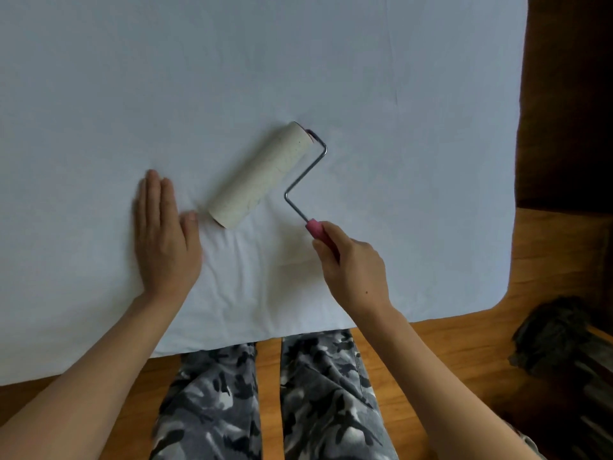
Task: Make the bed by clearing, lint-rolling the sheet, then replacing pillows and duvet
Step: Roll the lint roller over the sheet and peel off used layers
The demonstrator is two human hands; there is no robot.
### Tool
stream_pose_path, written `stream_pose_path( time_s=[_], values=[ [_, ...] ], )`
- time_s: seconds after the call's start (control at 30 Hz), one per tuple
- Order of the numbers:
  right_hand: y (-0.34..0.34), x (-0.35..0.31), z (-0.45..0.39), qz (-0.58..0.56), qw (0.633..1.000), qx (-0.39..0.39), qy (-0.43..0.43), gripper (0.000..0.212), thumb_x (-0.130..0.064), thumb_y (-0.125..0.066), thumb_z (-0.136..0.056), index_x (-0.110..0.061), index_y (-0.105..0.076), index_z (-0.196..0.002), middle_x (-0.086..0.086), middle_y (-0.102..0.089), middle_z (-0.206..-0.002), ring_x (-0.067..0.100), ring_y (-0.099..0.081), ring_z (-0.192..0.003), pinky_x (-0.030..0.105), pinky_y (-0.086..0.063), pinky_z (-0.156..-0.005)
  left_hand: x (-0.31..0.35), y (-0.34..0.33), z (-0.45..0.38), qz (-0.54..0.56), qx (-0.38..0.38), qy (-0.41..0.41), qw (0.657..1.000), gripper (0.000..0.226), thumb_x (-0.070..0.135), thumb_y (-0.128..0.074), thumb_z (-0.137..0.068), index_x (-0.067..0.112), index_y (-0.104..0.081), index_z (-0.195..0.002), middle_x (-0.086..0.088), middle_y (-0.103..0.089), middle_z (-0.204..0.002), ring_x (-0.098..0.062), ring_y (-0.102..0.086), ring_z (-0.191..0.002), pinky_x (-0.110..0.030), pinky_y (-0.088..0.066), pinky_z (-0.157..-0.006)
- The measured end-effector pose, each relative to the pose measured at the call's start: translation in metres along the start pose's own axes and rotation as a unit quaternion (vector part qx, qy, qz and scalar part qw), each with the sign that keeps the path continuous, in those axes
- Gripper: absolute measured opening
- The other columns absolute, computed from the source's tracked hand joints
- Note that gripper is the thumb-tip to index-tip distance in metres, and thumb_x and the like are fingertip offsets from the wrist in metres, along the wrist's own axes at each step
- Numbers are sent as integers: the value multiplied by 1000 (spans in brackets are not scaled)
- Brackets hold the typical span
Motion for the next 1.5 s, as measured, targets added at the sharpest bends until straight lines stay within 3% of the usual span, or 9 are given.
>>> stream_pose_path(
  time_s=[0.17, 0.33, 0.47, 0.73, 0.93, 1.1, 1.2, 1.33, 1.5],
  values=[
    [5, 7, 19, -93, 995, 43, 0, 19, -33, -52, -97, -28, -61, -113, -3, -47, -54, 15, -42, -48, 28, -35, -46, 23, 31, -1, 163, 3, 96, 982, 46, 24, -34, -100, 2, -49, -137, -12, -48, -144, -23, -41, -135, -20, -28, -111],
    [15, -11, 29, -191, 979, 75, 4, 20, -27, -51, -96, -34, -60, -112, -12, -43, -57, 6, -33, -46, 14, -26, -47, 58, 68, -8, 387, -35, 212, 897, 38, 35, -28, -100, 22, -60, -117, 18, -68, -101, -3, -64, -98, -25, -51, -86],
    [21, -25, 36, -214, 972, 93, 29, 19, -30, -51, -96, -45, -53, -107, -13, -40, -57, 4, -30, -47, 14, -24, -46, 74, 93, -20, 455, -91, 235, 854, 41, 54, -29, -91, 32, -63, -98, 14, -73, -81, -8, -70, -79, -26, -55, -64],
    [19, -28, 38, -193, 977, 90, 9, 22, -25, -52, -94, -41, -55, -109, -15, -42, -55, 6, -32, -45, 10, -25, -47, 84, 104, -25, 449, -138, 159, 869, 27, 54, -50, -78, 33, -65, -89, 11, -71, -84, -11, -70, -76, -21, -54, -57],
    [19, -30, 34, -186, 978, 94, 13, 18, -34, -51, -95, -42, -53, -111, -16, -45, -57, 5, -35, -45, 9, -26, -46, 85, 101, -15, 366, -69, 69, 925, 45, 23, -71, -79, 31, -52, -118, 17, -56, -115, 4, -56, -104, -12, -49, -79],
    [19, -33, 35, -195, 976, 98, 16, 19, -34, -50, -94, -47, -52, -108, -15, -43, -56, 5, -34, -45, 10, -26, -46, 88, 103, -8, 351, -8, -12, 936, 51, 21, -69, -81, 14, -46, -126, -1, -47, -124, -12, -52, -114, -25, -49, -91],
    [20, -32, 36, -194, 975, 105, 14, 21, -30, -53, -95, -47, -52, -107, -14, -42, -56, 5, -34, -46, 10, -26, -46, 90, 105, -10, 388, -8, 25, 921, 50, 32, -61, -87, 15, -43, -130, -4, -49, -128, -15, -54, -117, -27, -48, -93],
    [21, -31, 36, -196, 974, 112, 8, 25, -26, -54, -94, -48, -53, -106, -11, -45, -60, 4, -35, -46, 10, -27, -46, 86, 104, -20, 424, -53, 118, 896, 34, 47, -46, -89, 32, -53, -118, 19, -63, -108, 1, -60, -103, -21, -51, -83],
    [20, -29, 35, -198, 974, 111, 3, 21, -34, -50, -93, -47, -52, -109, -12, -45, -59, 3, -36, -45, 9, -27, -46, 88, 105, -23, 412, -65, 85, 905, 13, 41, -51, -90, 40, -57, -102, 31, -65, -94, 2, -65, -92, -17, -54, -74]
  ],
)
Point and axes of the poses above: each hand's wrist, its own z-axis away from the middle knuckle, its own y-axis out of the back of the hand, x = y × z, the point moved 2 cm from there along -z, towards the middle knuckle
